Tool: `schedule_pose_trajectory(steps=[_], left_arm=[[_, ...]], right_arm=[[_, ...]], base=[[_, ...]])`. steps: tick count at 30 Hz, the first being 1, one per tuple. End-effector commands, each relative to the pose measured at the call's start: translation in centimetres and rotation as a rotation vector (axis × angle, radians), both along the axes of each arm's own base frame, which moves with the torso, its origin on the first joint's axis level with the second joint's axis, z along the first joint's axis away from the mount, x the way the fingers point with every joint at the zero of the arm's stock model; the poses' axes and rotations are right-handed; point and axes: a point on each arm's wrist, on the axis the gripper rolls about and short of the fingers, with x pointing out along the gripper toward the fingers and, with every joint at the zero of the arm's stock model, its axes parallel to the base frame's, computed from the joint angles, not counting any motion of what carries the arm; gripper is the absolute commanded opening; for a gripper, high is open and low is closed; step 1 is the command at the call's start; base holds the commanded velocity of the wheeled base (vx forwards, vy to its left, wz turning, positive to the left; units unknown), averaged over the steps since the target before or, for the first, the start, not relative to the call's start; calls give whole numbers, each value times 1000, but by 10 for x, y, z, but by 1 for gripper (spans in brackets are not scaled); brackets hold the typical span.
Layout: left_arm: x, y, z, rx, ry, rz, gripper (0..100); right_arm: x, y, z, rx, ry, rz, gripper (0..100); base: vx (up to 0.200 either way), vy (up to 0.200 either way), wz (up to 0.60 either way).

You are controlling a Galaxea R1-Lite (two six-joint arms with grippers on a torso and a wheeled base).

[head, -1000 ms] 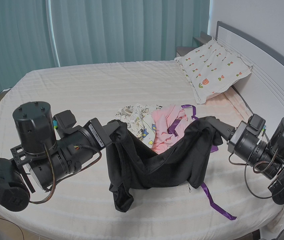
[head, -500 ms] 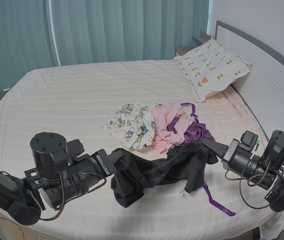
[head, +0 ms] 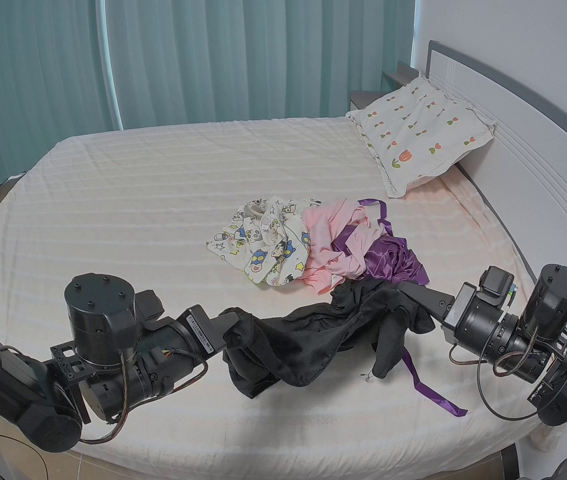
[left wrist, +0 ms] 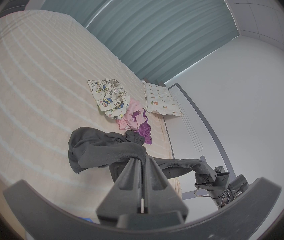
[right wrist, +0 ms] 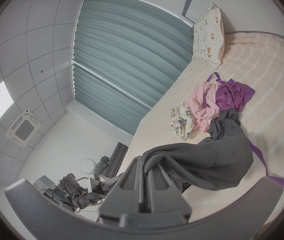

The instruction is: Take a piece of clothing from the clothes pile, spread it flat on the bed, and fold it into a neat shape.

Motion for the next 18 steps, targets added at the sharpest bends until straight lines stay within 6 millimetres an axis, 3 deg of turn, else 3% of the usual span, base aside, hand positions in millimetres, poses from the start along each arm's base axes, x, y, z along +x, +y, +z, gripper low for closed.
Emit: schedule_pose_trajectory(steps=[1, 14, 18], left_arm=[[-1, 0, -1, 1, 6, -1, 0], [-1, 0, 0, -4, 1, 1, 0], [-1, 1, 1, -4, -3, 3, 0]], right_arm=[[-1, 0, -1, 0, -2, 2, 0], [-1, 2, -4, -7, 7, 11, 0], [-1, 2, -3, -7, 5, 10, 0]], base=[[0, 0, 0], [0, 0, 0], [0, 200, 0]])
